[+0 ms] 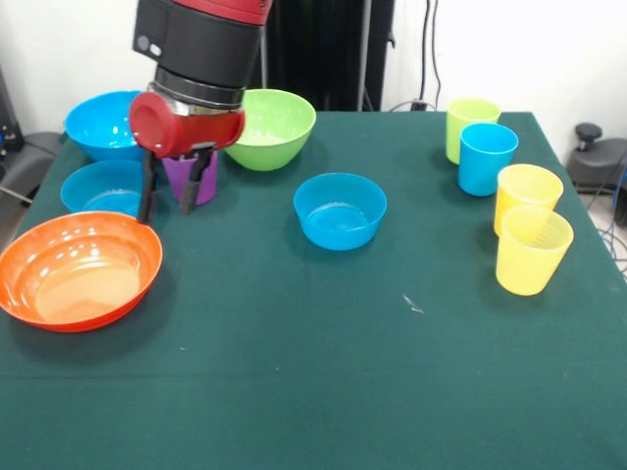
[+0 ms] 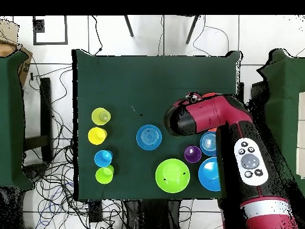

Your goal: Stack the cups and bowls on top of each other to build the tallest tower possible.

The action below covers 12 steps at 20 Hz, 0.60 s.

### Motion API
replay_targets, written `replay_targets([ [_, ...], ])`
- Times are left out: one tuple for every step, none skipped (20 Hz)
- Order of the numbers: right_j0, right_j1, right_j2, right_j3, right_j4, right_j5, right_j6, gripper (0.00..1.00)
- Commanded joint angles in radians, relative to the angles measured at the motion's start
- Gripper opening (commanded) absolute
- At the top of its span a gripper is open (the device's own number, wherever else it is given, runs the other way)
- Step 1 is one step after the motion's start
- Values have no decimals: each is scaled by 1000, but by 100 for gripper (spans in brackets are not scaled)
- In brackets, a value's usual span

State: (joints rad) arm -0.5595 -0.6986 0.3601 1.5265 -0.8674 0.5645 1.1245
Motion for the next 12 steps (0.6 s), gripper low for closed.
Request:
replay_targets([
  [48,42,-111,-82,-10,-23,253,100],
  [51,39,-123,-81,-4,-22,266,100],
  [55,42,-135,-86,3,-22,283,100],
  [59,42,-145,-86,8,-25,294,100],
  [62,46,-155,-88,15,-28,311,100],
  [68,50,-168,-93,21,-30,332,100],
  [72,56,-180,-97,30,-33,350,100],
  [76,58,-184,-97,35,-30,354,100],
  [80,59,-189,-98,40,-27,357,100],
  [76,60,-188,-95,46,-26,352,100],
  [78,62,-188,-98,50,-19,348,100],
  [75,62,-187,-98,55,-13,347,100],
])
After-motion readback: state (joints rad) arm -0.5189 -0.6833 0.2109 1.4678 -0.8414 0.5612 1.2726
